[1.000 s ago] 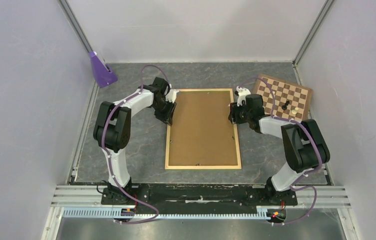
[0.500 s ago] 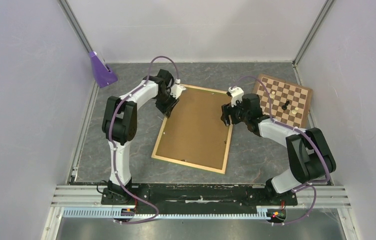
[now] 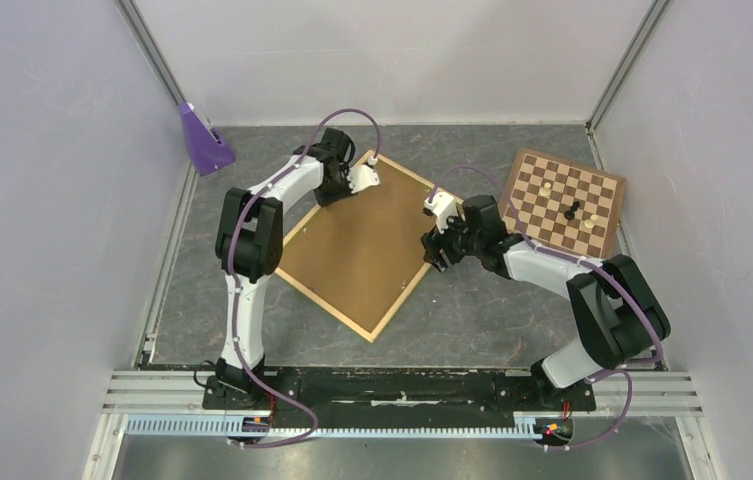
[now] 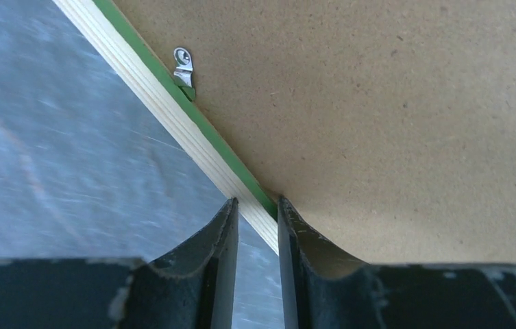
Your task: Put the photo into the frame
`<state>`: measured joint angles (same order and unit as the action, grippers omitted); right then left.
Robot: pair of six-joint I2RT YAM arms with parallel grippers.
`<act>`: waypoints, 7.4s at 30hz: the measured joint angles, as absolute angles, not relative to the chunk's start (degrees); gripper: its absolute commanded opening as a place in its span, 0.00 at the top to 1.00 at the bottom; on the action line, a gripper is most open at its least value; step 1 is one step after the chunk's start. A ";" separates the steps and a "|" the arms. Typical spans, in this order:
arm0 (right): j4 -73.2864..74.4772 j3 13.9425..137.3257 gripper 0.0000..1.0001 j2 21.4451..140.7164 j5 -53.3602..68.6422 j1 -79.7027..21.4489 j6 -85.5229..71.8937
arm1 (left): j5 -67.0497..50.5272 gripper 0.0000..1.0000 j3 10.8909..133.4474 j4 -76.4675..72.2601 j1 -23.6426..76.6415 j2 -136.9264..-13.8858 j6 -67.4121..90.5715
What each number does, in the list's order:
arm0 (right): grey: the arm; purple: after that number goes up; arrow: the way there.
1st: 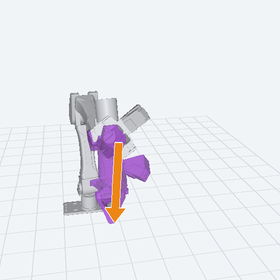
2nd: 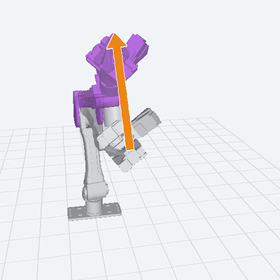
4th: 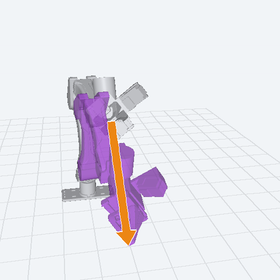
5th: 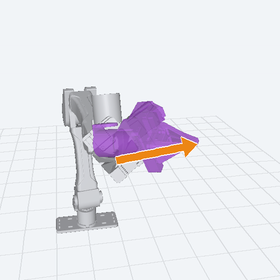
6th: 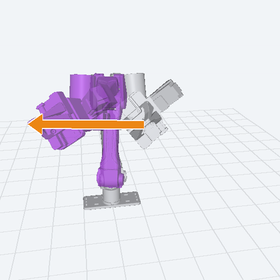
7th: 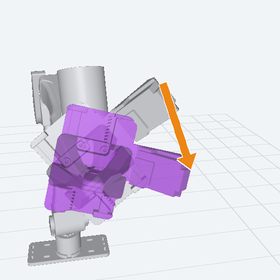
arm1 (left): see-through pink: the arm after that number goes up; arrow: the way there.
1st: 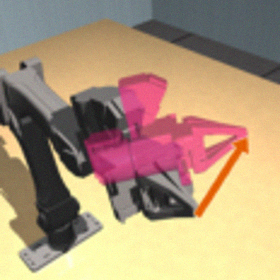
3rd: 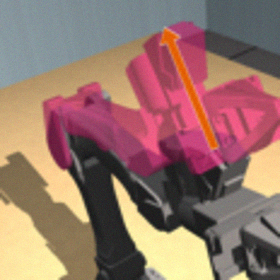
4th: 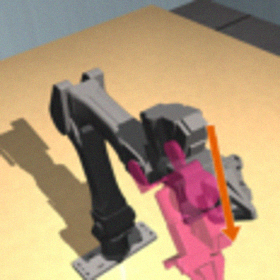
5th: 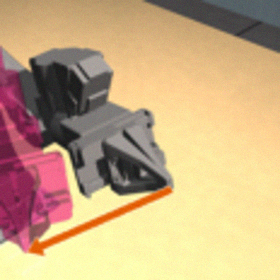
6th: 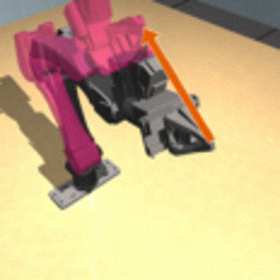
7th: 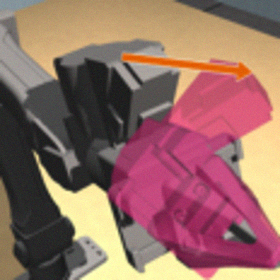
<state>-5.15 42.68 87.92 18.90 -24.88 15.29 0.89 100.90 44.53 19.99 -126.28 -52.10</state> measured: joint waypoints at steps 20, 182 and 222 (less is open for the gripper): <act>-2.63 59.96 0.34 95.53 4.49 -26.46 18.06 | 0.10 0.21 109.36 33.85 15.97 -129.12 -51.90; -2.09 36.60 0.86 84.66 15.68 -12.53 5.34 | -10.50 0.27 64.93 47.09 4.58 -102.37 -11.53; -2.09 36.60 0.86 84.66 15.68 -12.53 5.34 | -10.59 0.42 62.39 45.58 4.62 -100.27 -10.85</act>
